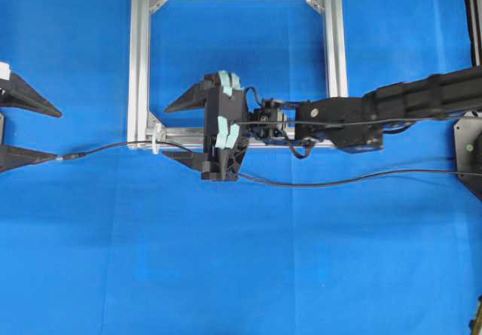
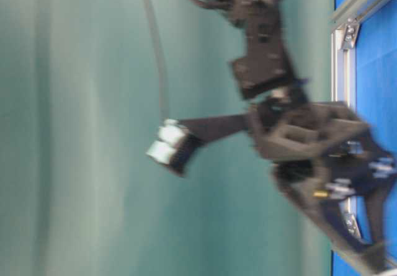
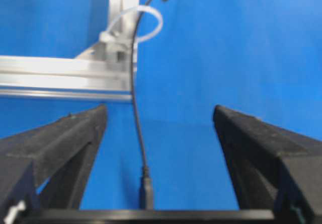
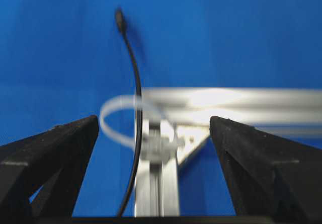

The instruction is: Insert the wire through the string loop located on the left side.

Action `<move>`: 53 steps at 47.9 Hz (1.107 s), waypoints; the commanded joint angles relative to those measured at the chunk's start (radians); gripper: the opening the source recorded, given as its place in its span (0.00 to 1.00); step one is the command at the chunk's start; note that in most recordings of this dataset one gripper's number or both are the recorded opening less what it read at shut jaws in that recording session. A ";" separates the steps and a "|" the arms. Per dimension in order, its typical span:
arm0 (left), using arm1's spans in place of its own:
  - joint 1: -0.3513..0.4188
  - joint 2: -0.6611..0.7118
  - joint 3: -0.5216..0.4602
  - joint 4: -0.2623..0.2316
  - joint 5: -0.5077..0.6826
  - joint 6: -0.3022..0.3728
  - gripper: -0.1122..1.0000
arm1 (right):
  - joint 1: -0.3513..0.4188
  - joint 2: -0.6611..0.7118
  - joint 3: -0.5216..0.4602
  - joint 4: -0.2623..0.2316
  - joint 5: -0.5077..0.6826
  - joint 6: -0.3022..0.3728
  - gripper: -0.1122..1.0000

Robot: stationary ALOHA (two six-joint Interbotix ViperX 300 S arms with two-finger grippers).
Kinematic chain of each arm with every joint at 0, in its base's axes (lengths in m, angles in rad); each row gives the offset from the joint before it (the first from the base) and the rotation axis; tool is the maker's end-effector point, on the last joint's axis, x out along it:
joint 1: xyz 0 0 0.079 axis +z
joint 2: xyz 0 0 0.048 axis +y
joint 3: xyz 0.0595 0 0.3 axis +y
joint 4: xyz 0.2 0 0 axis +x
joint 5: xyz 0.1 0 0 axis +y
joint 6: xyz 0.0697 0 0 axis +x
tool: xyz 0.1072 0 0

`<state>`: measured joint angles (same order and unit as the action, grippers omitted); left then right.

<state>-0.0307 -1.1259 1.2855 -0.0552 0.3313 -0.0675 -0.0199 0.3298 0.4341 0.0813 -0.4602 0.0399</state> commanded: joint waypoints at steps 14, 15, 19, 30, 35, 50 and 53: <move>0.005 0.005 -0.018 0.003 -0.087 0.008 0.83 | -0.002 -0.149 -0.005 -0.003 0.061 0.002 0.95; 0.005 0.005 -0.018 0.003 -0.092 0.008 0.83 | -0.002 -0.150 -0.005 -0.002 0.061 0.002 0.95; 0.005 0.005 -0.018 0.003 -0.109 0.008 0.83 | -0.002 -0.164 -0.006 -0.003 0.061 0.005 0.95; 0.003 -0.025 -0.025 0.003 -0.141 0.008 0.83 | -0.002 -0.199 -0.005 -0.002 0.069 0.005 0.95; 0.005 -0.035 -0.025 0.005 -0.141 0.009 0.83 | -0.002 -0.201 -0.005 -0.003 0.069 0.005 0.95; 0.005 -0.037 -0.018 0.008 -0.141 0.008 0.83 | -0.002 -0.201 -0.002 -0.003 0.069 0.005 0.95; 0.005 -0.037 -0.018 0.008 -0.141 0.008 0.83 | -0.002 -0.201 -0.002 -0.002 0.069 0.005 0.95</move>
<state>-0.0291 -1.1704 1.2839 -0.0491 0.1994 -0.0598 -0.0199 0.1672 0.4418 0.0798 -0.3881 0.0430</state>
